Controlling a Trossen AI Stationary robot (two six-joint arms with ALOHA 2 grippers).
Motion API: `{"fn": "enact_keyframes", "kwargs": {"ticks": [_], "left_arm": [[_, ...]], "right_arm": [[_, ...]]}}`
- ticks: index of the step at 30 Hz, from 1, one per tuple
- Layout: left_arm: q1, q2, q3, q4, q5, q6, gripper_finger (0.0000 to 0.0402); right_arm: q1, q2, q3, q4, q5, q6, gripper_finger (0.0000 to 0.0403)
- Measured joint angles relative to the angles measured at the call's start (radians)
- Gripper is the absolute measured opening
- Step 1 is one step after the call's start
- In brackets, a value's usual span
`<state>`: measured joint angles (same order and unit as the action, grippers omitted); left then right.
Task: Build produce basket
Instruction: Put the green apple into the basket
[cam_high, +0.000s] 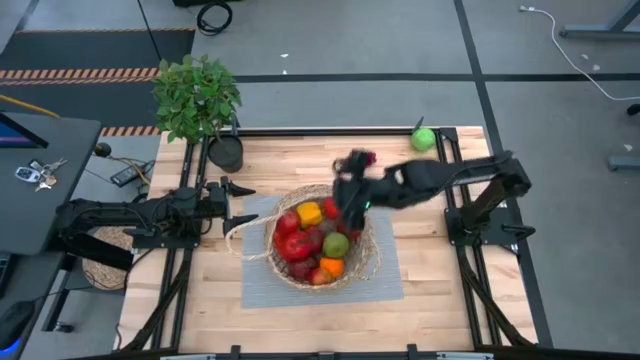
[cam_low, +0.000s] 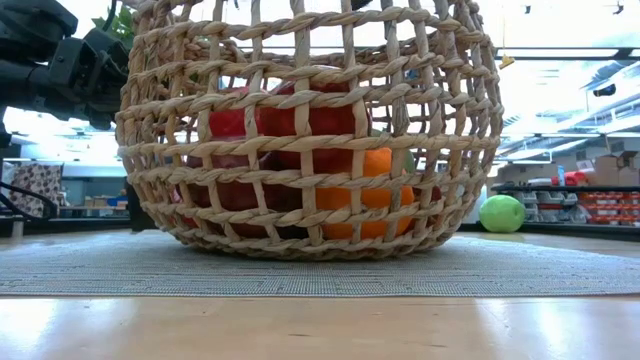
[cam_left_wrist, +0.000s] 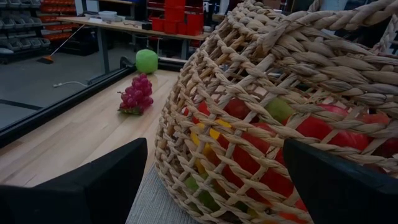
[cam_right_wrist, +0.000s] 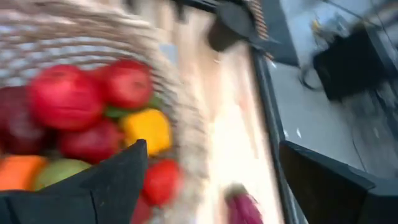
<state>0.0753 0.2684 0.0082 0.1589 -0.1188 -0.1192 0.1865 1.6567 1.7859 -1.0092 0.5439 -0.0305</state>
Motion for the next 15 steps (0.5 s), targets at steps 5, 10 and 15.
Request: {"fn": "enact_keyframes", "kwargs": {"ticks": [5, 10, 15], "left_arm": [[0.000, 0.000, 0.000, 0.000, 0.000, 0.001, 0.0382], [0.000, 0.000, 0.000, 0.000, 0.000, 0.001, 0.0382], [0.000, 0.000, 0.000, 0.000, 0.000, 0.000, 0.0382]], "right_arm": [[-0.134, -0.079, -0.018, -0.074, 0.006, 0.062, 0.0353], [-0.319, -0.169, -0.137, -0.032, 0.006, 0.072, 0.0349], [-0.542, -0.256, -0.328, 0.080, 0.007, 0.080, 0.0348]]}}
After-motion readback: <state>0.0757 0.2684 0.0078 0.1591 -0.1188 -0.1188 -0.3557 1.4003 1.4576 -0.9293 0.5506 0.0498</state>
